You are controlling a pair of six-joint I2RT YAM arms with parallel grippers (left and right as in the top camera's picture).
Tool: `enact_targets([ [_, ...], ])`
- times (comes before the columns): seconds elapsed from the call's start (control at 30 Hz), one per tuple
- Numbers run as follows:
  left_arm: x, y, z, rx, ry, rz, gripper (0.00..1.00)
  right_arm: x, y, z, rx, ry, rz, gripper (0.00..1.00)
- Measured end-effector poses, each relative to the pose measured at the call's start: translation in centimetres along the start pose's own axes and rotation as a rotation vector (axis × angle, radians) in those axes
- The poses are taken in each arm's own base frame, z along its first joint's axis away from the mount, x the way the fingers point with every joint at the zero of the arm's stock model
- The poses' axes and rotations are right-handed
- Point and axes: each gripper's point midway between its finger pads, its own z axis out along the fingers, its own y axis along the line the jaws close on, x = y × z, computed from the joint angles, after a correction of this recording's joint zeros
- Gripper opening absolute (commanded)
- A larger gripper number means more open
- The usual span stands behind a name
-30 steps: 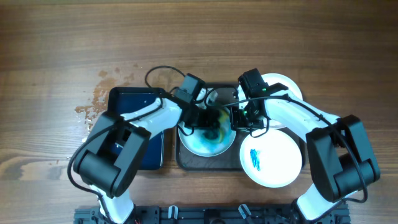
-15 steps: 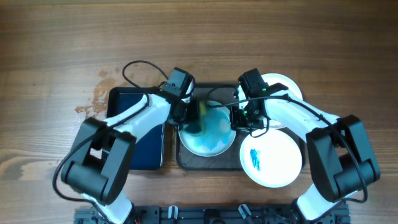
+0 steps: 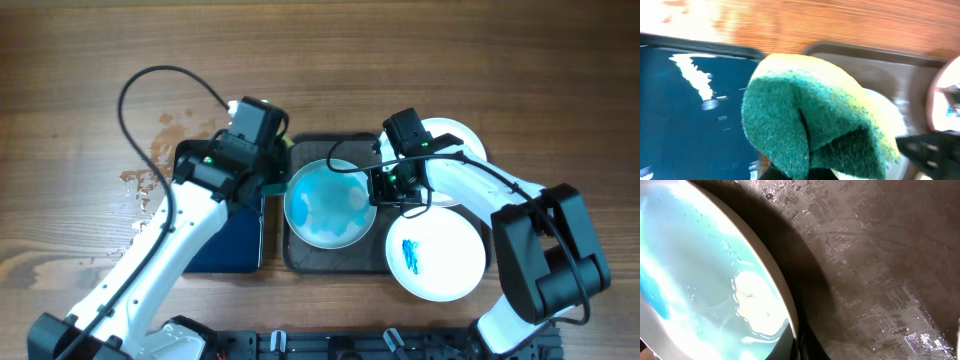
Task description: Clean dirty plates on tray and stack at the side
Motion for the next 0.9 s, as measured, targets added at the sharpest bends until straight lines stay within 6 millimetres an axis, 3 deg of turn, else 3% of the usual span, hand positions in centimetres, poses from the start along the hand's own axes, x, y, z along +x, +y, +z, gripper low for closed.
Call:
enact_targets([
  [0.07,-0.3,2.2,-0.2,-0.070,-0.006,-0.026,0.18,0.0,0.0,0.0,-0.001,0.000,-0.001,0.04],
  [0.13,-0.7,3.8,-0.2,-0.111,-0.011,-0.056,0.04,-0.1,0.1,-0.1,-0.002,-0.003,-0.003,0.04],
  [0.17,-1.0,4.5,-0.2,-0.125,-0.016,-0.069,0.04,-0.1,0.2,-0.3,-0.005,-0.009,-0.007,0.05],
  [0.33,-1.6,6.0,-0.3,-0.155,-0.026,-0.102,0.04,-1.0,1.4,-2.6,-0.032,-0.085,-0.044,0.04],
  [0.5,-1.9,6.3,-0.4,-0.167,-0.042,-0.098,0.04,-2.0,3.2,-6.6,-0.071,-0.207,-0.105,0.05],
  [0.67,-2.7,8.6,-0.6,-0.203,-0.056,-0.159,0.04,-2.4,4.4,-11.2,-0.075,-0.350,-0.161,0.04],
  [0.83,-3.3,11.4,-0.9,-0.248,-0.066,-0.232,0.04,-2.3,2.6,-13.2,0.071,-0.357,-0.141,0.05],
  [0.9,-3.3,12.3,-1.0,-0.265,-0.065,-0.252,0.04,-2.5,1.8,-14.9,0.150,-0.360,-0.122,0.05],
])
